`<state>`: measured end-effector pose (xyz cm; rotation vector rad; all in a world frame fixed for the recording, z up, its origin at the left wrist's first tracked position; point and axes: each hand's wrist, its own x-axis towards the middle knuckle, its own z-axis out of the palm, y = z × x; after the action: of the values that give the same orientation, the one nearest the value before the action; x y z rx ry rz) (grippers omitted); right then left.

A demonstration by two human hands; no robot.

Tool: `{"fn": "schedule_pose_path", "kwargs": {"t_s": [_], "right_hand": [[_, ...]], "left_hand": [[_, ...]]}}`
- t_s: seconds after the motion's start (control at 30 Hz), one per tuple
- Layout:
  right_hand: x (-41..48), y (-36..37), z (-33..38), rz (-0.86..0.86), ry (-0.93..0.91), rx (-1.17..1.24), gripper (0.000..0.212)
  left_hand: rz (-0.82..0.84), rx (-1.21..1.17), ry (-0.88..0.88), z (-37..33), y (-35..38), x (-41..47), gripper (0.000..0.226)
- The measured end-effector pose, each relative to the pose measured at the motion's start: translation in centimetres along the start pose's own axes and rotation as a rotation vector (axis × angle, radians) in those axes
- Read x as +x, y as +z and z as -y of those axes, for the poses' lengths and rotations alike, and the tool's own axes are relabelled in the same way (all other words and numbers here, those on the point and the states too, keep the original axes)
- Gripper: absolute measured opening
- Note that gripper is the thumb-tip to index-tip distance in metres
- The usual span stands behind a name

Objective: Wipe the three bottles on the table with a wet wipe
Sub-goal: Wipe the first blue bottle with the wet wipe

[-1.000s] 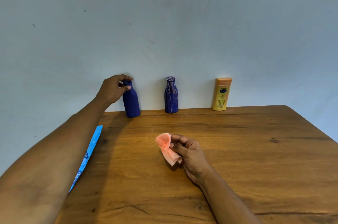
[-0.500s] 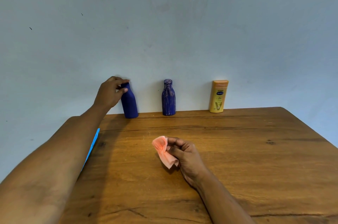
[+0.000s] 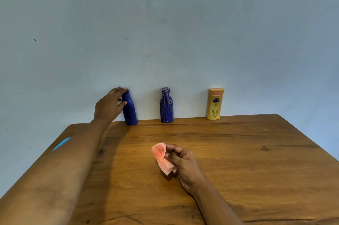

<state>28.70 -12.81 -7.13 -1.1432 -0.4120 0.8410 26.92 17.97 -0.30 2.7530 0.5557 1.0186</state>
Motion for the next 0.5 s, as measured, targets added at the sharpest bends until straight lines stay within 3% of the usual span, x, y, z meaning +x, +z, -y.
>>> {"fn": "schedule_pose_path", "kwargs": {"t_s": [0.23, 0.5], "right_hand": [[-0.22, 0.1, 0.1, -0.005, 0.0, -0.014, 0.028], [0.16, 0.01, -0.18, -0.004, 0.009, 0.005, 0.029]], "left_hand": [[-0.047, 0.051, -0.055, -0.25, -0.04, 0.67, 0.034], [-0.058, 0.076, -0.047, -0.17, 0.49, 0.32, 0.043]]}}
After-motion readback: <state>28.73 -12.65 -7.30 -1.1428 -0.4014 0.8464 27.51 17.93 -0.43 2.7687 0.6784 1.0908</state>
